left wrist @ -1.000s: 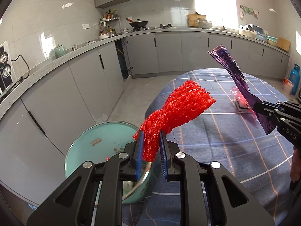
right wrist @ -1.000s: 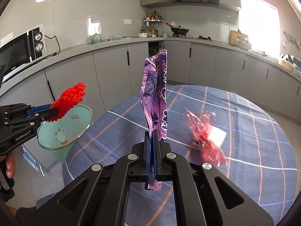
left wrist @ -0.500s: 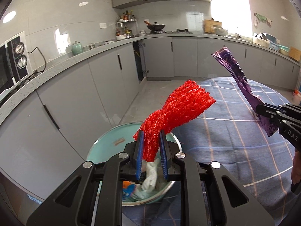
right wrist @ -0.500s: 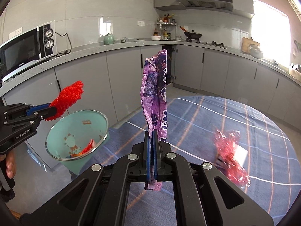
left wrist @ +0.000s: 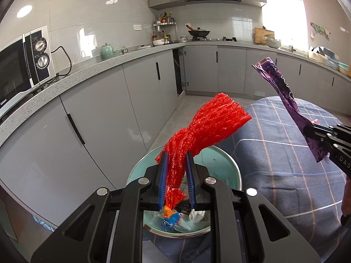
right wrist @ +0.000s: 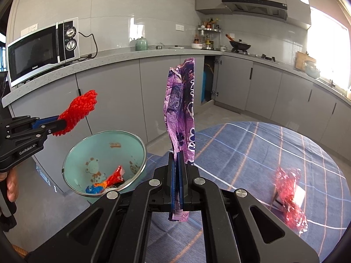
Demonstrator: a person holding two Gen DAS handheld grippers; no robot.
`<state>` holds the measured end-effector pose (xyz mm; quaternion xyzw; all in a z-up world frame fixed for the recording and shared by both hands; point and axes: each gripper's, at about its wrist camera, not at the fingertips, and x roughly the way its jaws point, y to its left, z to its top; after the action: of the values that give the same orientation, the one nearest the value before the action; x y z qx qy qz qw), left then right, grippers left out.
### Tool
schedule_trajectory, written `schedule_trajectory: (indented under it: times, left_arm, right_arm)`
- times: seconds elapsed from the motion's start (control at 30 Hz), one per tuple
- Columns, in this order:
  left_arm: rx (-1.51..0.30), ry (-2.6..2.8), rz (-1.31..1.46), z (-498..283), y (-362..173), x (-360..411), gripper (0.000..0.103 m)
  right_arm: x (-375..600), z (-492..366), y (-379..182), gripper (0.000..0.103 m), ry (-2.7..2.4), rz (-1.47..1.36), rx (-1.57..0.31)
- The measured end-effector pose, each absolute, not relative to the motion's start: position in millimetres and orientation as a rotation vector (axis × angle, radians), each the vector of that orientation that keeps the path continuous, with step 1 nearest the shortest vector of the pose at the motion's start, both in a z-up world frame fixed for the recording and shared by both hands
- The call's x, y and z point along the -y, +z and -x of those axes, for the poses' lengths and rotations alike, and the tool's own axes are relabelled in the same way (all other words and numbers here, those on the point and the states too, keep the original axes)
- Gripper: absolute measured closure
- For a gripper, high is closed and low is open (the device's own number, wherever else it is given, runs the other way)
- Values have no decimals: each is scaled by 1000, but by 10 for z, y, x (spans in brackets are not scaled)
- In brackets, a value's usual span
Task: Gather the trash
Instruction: 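Open both tools to drop the wrapper and mesh bag into the bin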
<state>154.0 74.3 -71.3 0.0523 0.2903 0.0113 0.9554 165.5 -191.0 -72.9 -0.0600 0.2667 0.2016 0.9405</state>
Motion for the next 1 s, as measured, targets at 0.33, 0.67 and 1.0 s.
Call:
schedule_trajectory:
  times: [0.33,0.67,1.0]
  left_arm:
    - [-595,65,-81,-1551,-721,-956,86]
    - [-600,101,-56,-1585,-715,-1134,86]
    - [-603,116,-33,-1596,-719,-1225,86]
  right_arm:
    - [1611,-1709,-705,99,466,157,-542]
    - [1402,-1757,-712,99,503,179,-546]
    - [1203,-1766,-750,99,542,215,-557]
